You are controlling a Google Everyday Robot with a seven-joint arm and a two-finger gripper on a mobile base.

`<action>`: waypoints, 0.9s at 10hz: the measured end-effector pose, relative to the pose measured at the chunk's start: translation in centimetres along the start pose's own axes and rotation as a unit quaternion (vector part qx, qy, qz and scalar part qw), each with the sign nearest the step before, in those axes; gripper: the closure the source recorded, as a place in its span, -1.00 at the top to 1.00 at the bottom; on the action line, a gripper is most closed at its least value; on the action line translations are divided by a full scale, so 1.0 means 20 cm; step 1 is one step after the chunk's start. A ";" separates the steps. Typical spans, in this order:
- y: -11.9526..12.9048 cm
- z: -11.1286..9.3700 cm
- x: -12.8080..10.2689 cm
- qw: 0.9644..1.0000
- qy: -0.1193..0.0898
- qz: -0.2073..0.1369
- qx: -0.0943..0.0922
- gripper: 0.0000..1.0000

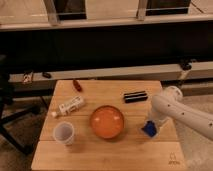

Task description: Place the white sponge in the ceramic cup

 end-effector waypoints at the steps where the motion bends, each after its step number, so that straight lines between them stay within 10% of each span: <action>1: 0.00 -0.04 -0.07 1.000 0.007 -0.004 -0.002 -1.00; 9: -0.17 -0.14 -0.47 0.998 0.034 -0.051 -0.029 -1.00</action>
